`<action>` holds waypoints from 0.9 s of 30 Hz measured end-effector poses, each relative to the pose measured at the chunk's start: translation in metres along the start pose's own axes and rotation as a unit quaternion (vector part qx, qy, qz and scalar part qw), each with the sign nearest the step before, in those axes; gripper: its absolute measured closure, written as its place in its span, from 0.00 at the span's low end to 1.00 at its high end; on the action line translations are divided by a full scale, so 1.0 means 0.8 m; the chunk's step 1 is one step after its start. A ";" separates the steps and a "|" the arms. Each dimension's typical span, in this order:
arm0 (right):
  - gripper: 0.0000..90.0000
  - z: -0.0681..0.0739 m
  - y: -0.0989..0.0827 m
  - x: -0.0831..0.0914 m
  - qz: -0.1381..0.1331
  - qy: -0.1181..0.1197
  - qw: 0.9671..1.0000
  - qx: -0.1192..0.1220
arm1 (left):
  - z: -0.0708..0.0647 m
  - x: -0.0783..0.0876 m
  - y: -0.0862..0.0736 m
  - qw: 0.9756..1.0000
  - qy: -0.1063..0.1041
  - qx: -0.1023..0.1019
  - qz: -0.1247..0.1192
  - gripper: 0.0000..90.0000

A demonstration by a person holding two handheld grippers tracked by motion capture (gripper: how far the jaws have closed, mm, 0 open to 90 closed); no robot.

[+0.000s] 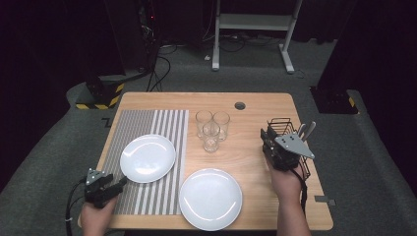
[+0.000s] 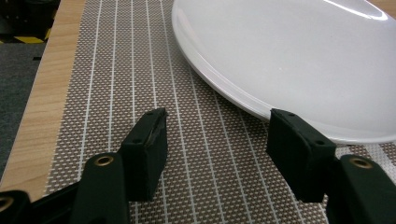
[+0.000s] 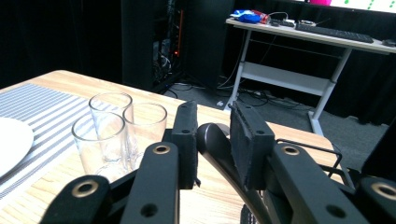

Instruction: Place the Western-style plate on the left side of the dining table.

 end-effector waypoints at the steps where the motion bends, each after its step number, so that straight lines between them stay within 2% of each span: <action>1: 0.83 0.000 0.000 0.001 -0.001 0.000 1.000 -0.002 | 0.000 0.000 0.000 1.000 0.000 0.000 0.000 0.43; 14: 0.86 -0.002 0.004 0.003 -0.008 -0.002 1.000 -0.001 | 0.000 -0.001 0.000 1.000 0.001 0.001 0.002 0.43; 23: 0.88 -0.001 0.012 0.011 -0.031 0.005 1.000 0.000 | 0.000 -0.001 0.000 1.000 0.001 0.003 0.002 0.43; 27: 0.88 -0.006 0.017 0.018 -0.045 0.010 0.999 -0.010 | 0.000 -0.001 0.000 1.000 0.002 0.004 0.003 0.43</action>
Point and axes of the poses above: each handheld gripper's, and its own axes: x roughly backward along the jaws, y roughly out of its top, z roughly to its left, the point moved 8 cm from there along -x, roughly forward along the jaws, and after that the axes turned 2 degrees about x, right-handed, at the moved point
